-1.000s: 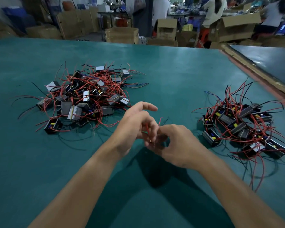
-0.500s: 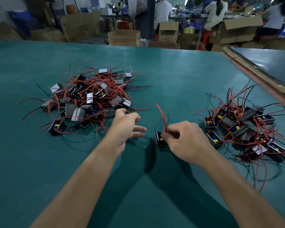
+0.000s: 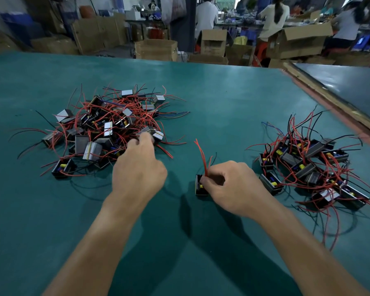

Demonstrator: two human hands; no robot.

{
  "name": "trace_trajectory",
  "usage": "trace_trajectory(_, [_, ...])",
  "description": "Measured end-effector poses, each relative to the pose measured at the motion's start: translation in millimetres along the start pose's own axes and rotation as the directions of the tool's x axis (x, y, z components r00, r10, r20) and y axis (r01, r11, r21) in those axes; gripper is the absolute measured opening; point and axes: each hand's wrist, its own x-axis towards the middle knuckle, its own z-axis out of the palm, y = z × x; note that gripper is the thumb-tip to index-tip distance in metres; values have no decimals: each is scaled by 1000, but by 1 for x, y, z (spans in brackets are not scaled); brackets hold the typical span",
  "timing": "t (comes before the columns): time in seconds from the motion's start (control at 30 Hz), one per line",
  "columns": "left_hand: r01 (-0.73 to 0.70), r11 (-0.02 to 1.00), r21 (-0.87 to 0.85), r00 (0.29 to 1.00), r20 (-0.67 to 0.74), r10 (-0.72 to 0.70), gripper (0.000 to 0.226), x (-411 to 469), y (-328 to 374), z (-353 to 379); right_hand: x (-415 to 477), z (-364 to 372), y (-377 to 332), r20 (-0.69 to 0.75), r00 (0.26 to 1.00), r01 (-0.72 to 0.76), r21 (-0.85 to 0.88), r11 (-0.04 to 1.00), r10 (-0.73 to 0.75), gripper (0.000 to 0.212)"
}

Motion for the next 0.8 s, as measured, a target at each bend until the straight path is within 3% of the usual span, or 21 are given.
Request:
trace_trajectory(0.07, [37, 983, 177, 966, 245, -81, 37, 0, -5, -2, 0, 1, -1, -14, 1000, 22, -2, 1000, -22, 34])
trace_trajectory(0.13, [44, 977, 209, 935, 335, -114, 34, -2, -7, 0, -1, 1, -2, -22, 999, 32, -9, 999, -32, 36])
trace_trajectory(0.23, [68, 998, 2, 972, 224, -67, 27, 0, -9, 2, -2, 0, -1, -22, 999, 26, 12, 1000, -25, 32])
trace_trajectory(0.33, [-55, 934, -352, 998, -1, 58, 23, 5, -5, 3, -2, -1, -2, -49, 998, 26, 25, 999, -25, 27])
trace_trajectory(0.37, [-87, 866, -493, 996, -21, 88, 21, 3, 1, 1, -1, -1, -2, -65, 997, 29, 19, 999, -28, 26])
trace_trajectory(0.47, [-31, 512, -858, 984, 63, 167, 20, -6, 20, -4, -1, -3, -4, -102, 994, 34, 45, 998, -29, 24])
trace_trajectory(0.63, [144, 52, -988, 950, 153, 274, 17, -10, 27, -10, -2, -6, -7, -28, 999, 36, 124, 992, -33, 13])
trace_trajectory(0.7, [200, 2, -980, 935, 191, 298, 15, -10, 27, -10, -3, -6, -9, 3, 999, 40, 184, 982, -42, 13])
trace_trajectory(0.8, [245, 56, -968, 902, 249, 353, 13, -14, 30, -8, -7, -1, -14, -6, 993, 114, 243, 963, -116, 38])
